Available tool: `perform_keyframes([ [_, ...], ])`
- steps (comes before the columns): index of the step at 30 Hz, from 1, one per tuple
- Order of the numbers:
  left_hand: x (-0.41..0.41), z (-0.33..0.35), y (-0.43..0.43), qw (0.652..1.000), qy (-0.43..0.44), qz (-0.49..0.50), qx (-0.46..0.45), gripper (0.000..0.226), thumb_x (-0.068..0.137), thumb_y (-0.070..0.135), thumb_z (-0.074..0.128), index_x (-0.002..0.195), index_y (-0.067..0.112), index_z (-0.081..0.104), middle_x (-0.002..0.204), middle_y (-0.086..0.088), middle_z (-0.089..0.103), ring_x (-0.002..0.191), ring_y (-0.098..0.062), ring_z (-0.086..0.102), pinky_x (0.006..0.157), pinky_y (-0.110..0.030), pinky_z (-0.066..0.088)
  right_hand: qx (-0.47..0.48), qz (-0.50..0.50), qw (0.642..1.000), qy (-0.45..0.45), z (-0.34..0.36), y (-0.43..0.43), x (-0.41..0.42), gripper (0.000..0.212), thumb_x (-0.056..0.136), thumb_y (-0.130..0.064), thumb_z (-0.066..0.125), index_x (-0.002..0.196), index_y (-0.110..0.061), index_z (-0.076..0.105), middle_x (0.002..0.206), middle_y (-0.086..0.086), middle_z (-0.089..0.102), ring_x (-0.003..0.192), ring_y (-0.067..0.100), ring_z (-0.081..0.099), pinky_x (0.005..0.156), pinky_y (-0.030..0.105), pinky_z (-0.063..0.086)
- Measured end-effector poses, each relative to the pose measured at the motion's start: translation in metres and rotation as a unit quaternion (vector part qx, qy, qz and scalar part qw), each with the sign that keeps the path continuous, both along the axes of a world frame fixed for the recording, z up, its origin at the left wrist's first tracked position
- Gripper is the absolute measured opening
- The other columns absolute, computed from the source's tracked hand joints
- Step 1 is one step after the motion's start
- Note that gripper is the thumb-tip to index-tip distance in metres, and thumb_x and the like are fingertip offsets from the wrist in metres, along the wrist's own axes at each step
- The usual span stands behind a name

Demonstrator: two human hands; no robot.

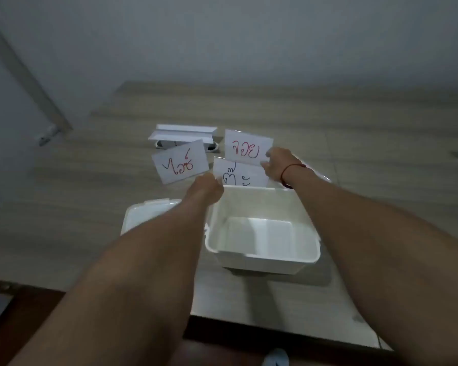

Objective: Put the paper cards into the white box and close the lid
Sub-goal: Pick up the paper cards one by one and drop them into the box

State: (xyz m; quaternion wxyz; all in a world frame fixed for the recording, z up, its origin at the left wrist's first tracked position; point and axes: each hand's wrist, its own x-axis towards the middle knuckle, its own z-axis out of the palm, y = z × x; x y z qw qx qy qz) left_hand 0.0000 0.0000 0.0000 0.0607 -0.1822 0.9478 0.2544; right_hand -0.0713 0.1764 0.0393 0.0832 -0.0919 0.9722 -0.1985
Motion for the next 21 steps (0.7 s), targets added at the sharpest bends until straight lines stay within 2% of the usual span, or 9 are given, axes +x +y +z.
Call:
perform_keyframes([
  [2, -0.005, -0.018, 0.004, 0.999, -0.038, 0.016, 0.018, 0.052, 0.101, 0.034, 0.024, 0.119, -0.002, 0.058, 0.123, -0.022, 0.061, 0.113, -0.037, 0.058, 0.089, -0.037, 0.045, 0.003, 0.002, 1.0, -0.02, -0.018, -0.003, -0.013, 0.044, 0.096, -0.029, 0.051, 0.134, -0.007, 0.047, 0.14, 0.016, 0.05, 0.128, 0.033, 0.049, 0.108, 0.042, 0.041],
  [5, -0.002, -0.04, 0.012, 0.998, -0.027, 0.037, 0.046, 0.056, 0.102, 0.038, 0.021, 0.124, 0.002, 0.058, 0.127, -0.021, 0.06, 0.117, -0.037, 0.056, 0.092, -0.037, 0.042, 0.005, 0.024, 1.0, -0.01, -0.043, -0.012, -0.022, 0.051, 0.093, -0.029, 0.057, 0.137, -0.008, 0.042, 0.142, 0.013, 0.047, 0.13, 0.031, 0.046, 0.108, 0.042, 0.038],
  [9, -0.006, -0.056, 0.017, 0.997, 0.018, 0.05, 0.054, 0.052, 0.103, 0.035, 0.02, 0.12, 0.004, 0.058, 0.121, -0.02, 0.062, 0.113, -0.035, 0.057, 0.08, -0.029, 0.035, 0.031, 0.032, 0.999, 0.001, -0.07, -0.021, -0.037, 0.046, 0.092, -0.027, 0.058, 0.133, -0.012, 0.045, 0.135, 0.013, 0.054, 0.127, 0.031, 0.048, 0.109, 0.043, 0.032],
  [12, -0.006, -0.062, 0.016, 0.996, 0.025, 0.05, 0.069, 0.051, 0.103, 0.034, 0.021, 0.117, 0.002, 0.058, 0.118, -0.021, 0.062, 0.112, -0.036, 0.057, 0.083, -0.03, 0.037, 0.035, 0.03, 0.999, 0.02, -0.082, -0.024, -0.041, 0.029, 0.094, -0.013, 0.053, 0.123, -0.011, 0.055, 0.124, 0.016, 0.06, 0.117, 0.034, 0.055, 0.101, 0.042, 0.043],
  [14, -0.006, -0.062, 0.015, 0.996, 0.023, 0.048, 0.073, 0.05, 0.103, 0.033, 0.021, 0.119, 0.002, 0.057, 0.12, -0.021, 0.061, 0.114, -0.036, 0.056, 0.089, -0.033, 0.041, 0.03, 0.025, 0.999, 0.019, -0.086, -0.024, -0.043, 0.027, 0.094, -0.003, 0.048, 0.118, -0.007, 0.059, 0.119, 0.018, 0.063, 0.11, 0.035, 0.06, 0.093, 0.039, 0.047],
  [18, -0.003, -0.061, 0.014, 0.997, -0.001, 0.048, 0.058, 0.049, 0.103, 0.033, 0.021, 0.125, 0.001, 0.053, 0.126, -0.02, 0.058, 0.118, -0.037, 0.054, 0.093, -0.035, 0.041, 0.024, 0.047, 0.998, 0.034, -0.082, -0.025, -0.038, 0.025, 0.097, -0.003, 0.042, 0.117, -0.003, 0.057, 0.116, 0.021, 0.063, 0.106, 0.036, 0.061, 0.084, 0.036, 0.049],
  [21, -0.002, -0.057, 0.01, 0.997, -0.032, 0.06, 0.026, 0.048, 0.102, 0.033, 0.025, 0.129, 0.002, 0.048, 0.129, -0.022, 0.056, 0.116, -0.039, 0.054, 0.092, -0.039, 0.043, -0.021, 0.037, 0.997, 0.057, -0.066, -0.02, -0.031, 0.024, 0.099, -0.005, 0.039, 0.116, -0.003, 0.055, 0.116, 0.021, 0.063, 0.106, 0.036, 0.061, 0.084, 0.036, 0.048],
])
